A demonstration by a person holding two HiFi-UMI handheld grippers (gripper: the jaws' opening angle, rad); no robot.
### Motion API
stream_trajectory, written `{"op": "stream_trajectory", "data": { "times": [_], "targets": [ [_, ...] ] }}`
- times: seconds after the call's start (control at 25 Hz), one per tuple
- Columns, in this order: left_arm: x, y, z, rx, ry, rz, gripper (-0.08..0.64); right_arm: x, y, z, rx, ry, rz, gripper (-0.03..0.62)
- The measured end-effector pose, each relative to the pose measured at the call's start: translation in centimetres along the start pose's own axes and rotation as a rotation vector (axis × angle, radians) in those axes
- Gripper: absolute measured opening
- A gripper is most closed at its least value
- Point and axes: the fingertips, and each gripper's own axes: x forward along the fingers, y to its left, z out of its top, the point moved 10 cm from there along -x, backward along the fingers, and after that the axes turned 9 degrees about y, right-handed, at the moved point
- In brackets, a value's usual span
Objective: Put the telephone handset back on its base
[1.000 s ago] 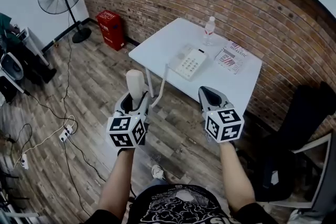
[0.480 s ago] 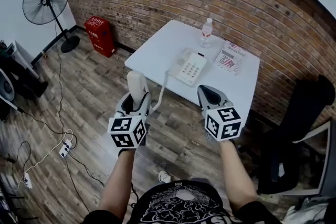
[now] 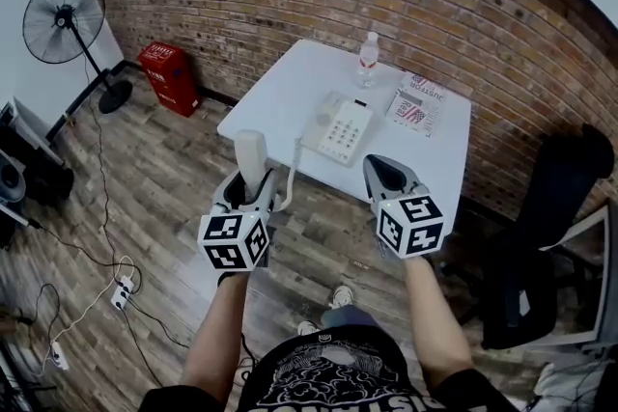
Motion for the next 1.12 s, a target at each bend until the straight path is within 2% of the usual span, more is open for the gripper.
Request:
{"op": "stream_trajectory", "data": {
  "times": [0.48, 1.12],
  "targets": [
    [8.8, 1.0, 1.5, 0.037, 0.037, -0.044, 0.212, 6.1, -4.9, 0.4, 0.032, -0.003, -0.029, 0.002],
    [25.6, 0.9, 6.1, 0.072, 0.106, -0.113, 0.212, 16.3, -16.4, 4.9, 0.058, 0.003, -0.076, 0.002]
  ]
}}
